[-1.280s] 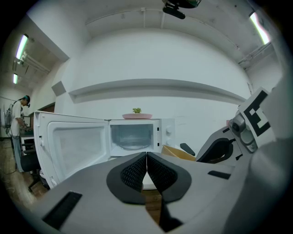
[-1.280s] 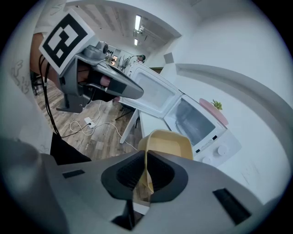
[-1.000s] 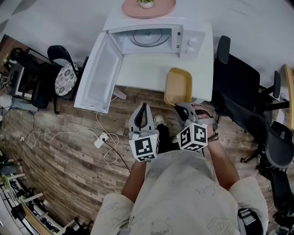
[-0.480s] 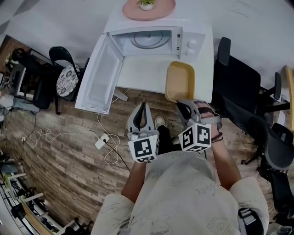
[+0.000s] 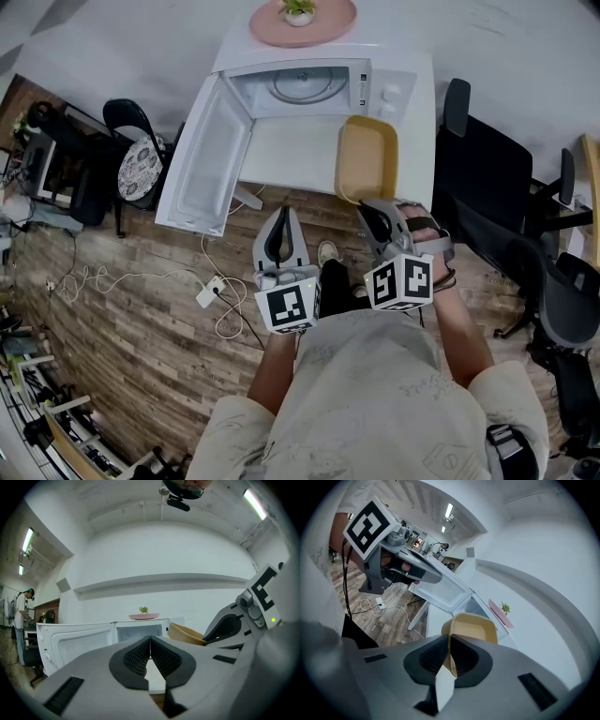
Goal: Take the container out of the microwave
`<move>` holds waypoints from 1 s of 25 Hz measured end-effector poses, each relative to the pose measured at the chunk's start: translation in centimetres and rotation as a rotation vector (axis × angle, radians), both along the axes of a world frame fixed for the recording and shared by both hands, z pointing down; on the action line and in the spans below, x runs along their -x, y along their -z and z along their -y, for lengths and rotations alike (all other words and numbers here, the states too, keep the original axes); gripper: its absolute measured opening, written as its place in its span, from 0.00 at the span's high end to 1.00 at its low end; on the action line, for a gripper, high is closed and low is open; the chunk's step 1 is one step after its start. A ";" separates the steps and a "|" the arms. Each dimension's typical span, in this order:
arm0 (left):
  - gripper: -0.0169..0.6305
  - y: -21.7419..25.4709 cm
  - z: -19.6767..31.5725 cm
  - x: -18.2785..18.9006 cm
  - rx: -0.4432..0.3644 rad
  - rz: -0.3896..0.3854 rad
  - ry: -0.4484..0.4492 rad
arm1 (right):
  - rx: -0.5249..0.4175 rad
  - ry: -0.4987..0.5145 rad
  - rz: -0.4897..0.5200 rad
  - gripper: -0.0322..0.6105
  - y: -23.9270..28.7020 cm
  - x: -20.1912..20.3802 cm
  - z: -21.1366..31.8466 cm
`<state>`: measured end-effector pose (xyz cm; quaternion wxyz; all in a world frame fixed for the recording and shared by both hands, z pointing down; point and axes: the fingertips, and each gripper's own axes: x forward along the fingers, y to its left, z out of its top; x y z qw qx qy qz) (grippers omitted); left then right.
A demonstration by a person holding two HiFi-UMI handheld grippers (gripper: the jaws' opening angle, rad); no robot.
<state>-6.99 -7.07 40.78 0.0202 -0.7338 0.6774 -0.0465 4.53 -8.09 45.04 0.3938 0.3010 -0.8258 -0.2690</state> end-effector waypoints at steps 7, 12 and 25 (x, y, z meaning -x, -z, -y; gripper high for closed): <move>0.96 2.6 -0.2 0.8 -0.069 0.020 0.019 | -0.072 -0.002 0.006 0.90 2.3 -0.1 0.1; 0.96 3.9 -0.4 1.2 -0.103 0.039 0.029 | -0.093 -0.003 0.007 0.90 2.9 0.0 0.1; 0.96 3.8 -0.3 0.7 -0.104 0.036 0.013 | -0.090 0.002 -0.017 0.90 2.5 0.0 0.0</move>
